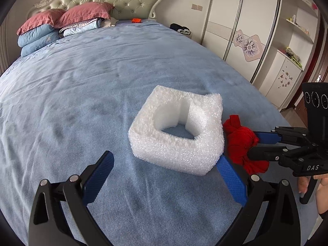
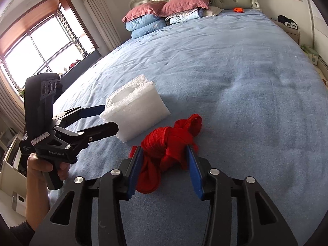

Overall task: Collect trash
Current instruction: 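Grasp the red cloth with the right tool while the left tool grasps the white foam block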

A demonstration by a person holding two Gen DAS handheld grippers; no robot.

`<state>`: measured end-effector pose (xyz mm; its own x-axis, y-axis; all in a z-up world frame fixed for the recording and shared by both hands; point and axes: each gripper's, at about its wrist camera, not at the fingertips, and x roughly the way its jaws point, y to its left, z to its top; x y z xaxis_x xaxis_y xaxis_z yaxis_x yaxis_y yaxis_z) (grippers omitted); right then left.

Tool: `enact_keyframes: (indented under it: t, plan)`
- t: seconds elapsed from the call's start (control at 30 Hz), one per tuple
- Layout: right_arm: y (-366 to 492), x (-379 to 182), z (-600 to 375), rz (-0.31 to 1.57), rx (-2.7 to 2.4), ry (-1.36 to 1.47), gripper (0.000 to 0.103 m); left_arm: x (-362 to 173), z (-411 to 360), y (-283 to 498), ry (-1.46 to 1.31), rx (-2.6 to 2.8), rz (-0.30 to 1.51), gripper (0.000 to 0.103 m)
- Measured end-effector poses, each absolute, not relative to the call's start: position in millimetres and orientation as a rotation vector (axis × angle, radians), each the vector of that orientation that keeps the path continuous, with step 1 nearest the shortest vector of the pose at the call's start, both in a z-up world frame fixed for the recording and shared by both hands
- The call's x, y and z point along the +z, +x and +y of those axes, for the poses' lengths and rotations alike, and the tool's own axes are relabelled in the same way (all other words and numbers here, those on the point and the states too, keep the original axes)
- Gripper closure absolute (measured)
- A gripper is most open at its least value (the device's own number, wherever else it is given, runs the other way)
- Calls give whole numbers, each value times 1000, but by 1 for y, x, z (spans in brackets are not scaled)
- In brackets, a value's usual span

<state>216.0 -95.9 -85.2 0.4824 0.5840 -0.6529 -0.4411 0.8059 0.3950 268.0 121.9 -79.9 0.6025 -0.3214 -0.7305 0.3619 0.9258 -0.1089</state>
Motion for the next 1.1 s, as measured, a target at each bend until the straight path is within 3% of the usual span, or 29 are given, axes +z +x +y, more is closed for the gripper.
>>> enact_keyframes:
  t: [0.87,1.0,1.1]
  plan:
    - [216,-90,-96,875,641,190,68,-92,96,304,238,-541,831,4]
    - [215,-89,-96,867,640,190,68,-96,96,304,188,-558,853,19]
    - [214,-88,-98,857,641,196,69,-91,101,300,134,-563,836,20]
